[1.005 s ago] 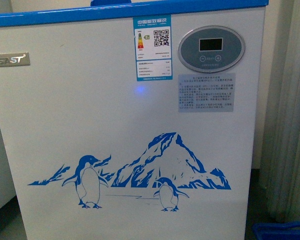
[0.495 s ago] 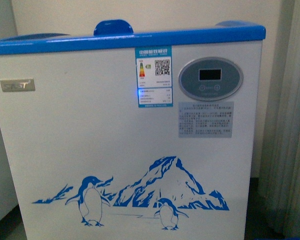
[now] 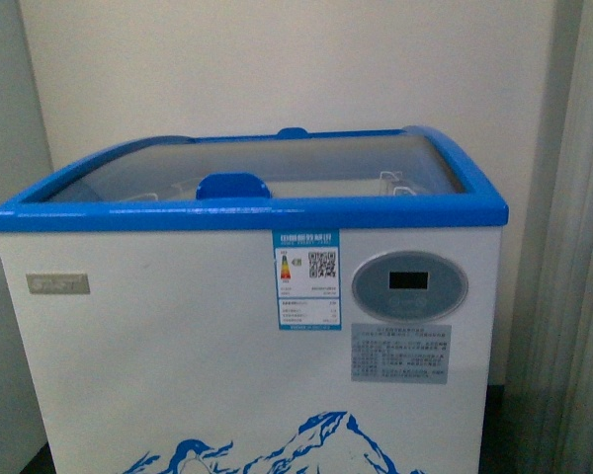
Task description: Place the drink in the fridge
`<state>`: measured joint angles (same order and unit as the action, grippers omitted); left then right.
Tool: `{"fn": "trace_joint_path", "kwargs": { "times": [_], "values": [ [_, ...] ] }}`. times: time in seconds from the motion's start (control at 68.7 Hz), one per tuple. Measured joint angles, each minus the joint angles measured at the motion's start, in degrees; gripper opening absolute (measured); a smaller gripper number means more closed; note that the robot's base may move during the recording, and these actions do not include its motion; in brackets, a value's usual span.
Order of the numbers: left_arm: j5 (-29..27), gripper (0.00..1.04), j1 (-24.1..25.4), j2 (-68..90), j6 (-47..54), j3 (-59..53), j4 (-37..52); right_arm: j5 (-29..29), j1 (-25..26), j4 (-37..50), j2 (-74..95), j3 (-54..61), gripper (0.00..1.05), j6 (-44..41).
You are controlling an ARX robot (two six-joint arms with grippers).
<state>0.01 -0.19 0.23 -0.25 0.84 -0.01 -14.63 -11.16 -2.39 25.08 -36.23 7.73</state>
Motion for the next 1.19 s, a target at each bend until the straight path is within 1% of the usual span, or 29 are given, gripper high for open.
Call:
{"fn": "trace_joint_path", "kwargs": {
  "times": [0.335, 0.35, 0.364, 0.422, 0.451, 0.481, 0.553, 0.583, 0.684, 0.728, 0.786, 0.801, 0.845, 0.888, 0.917, 0.932, 0.961, 1.049, 1.107, 1.18, 1.194],
  "values": [
    [-0.3, 0.97, 0.0, 0.2, -0.3, 0.1, -0.3, 0.0, 0.0, 0.0, 0.0, 0.0, 0.4, 0.0],
    [-0.8, 0.97, -0.2, 0.6, -1.4, 0.3, -1.1, 0.0, 0.0, 0.0, 0.0, 0.0, 0.4, 0.0],
    [-1.9, 0.97, -0.2, 1.6, -3.3, 1.4, -3.8, 0.0, 0.0, 0.0, 0.0, 0.0, 0.4, 0.0],
    [-3.0, 0.97, -0.3, 6.9, -8.7, 4.2, -9.5, 0.0, 0.0, 0.0, 0.0, 0.0, 0.4, 0.0],
    [-2.8, 0.97, -0.1, 9.4, -11.5, 4.7, -9.5, 0.0, 0.0, 0.0, 0.0, 0.0, 0.4, 0.0],
    [-1.9, 0.97, 0.5, 13.1, -14.1, 5.2, -7.9, 0.0, 0.0, 0.0, 0.0, 0.0, 0.4, 0.0],
    [-0.1, 0.97, 1.2, 21.3, -16.1, 6.1, -1.4, 0.0, 0.0, 0.0, 0.0, 0.0, 0.4, 0.0],
    [1.3, 0.97, 1.5, 27.5, -16.0, 7.5, 4.5, 0.0, 0.0, 0.0, 0.0, 0.0, 0.4, 0.0],
    [4.4, 0.97, 1.0, 42.4, -12.9, 13.7, 18.4, 0.0, 0.0, 0.0, 0.0, 0.0, 0.4, 0.0],
    [6.0, 0.97, -0.1, 49.6, -9.4, 17.9, 24.4, 0.0, 0.0, 0.0, 0.0, 0.0, 0.4, 0.0],
    [8.2, 0.97, -1.7, 56.3, -5.5, 22.6, 29.0, 0.0, 0.0, 0.0, 0.0, 0.0, 0.4, 0.0],
    [9.5, 0.97, -2.7, 59.7, -2.3, 25.3, 30.6, 0.0, 0.0, 0.0, 0.0, 0.0, 0.4, 0.0],
    [11.1, 0.97, -4.1, 64.2, 1.9, 29.4, 31.6, 0.0, 0.0, 0.0, 0.0, 0.0, 0.4, 0.0],
    [14.3, 0.97, -6.8, 72.9, 10.7, 37.7, 31.8, 0.0, 0.0, 0.0, 0.0, 0.0, 0.4, 0.0],
    [15.5, 0.97, -7.8, 76.6, 15.5, 41.5, 31.2, 0.0, 0.0, 0.0, 0.0, 0.0, 0.4, 0.0],
    [16.7, 0.97, -8.5, 78.9, 19.8, 44.1, 30.4, 0.0, 0.0, 0.0, 0.0, 0.0, 0.4, 0.0],
    [17.5, 0.97, -9.0, 80.8, 22.0, 46.1, 29.5, 0.0, 0.0, 0.0, 0.0, 0.0, 0.4, 0.0],
    [20.0, 0.97, -10.7, 87.6, 35.4, 54.2, 24.9, 0.0, 0.0, 0.0, 0.0, 0.0, 0.4, 0.0],
    [21.0, 0.97, -11.3, 91.1, 42.1, 58.3, 21.6, 0.0, 0.0, 0.0, 0.0, 0.0, 0.4, 0.0],
    [22.3, 0.97, -11.8, 96.4, 54.5, 64.2, 16.2, 0.0, 0.0, 0.0, 0.0, 0.0, 0.4, 0.0],
    [22.3, 0.97, -11.8, 96.7, 54.5, 64.5, 15.9, 0.0, 0.0, 0.0, 0.0, 0.0, 0.4, 0.0]
  ]
}}
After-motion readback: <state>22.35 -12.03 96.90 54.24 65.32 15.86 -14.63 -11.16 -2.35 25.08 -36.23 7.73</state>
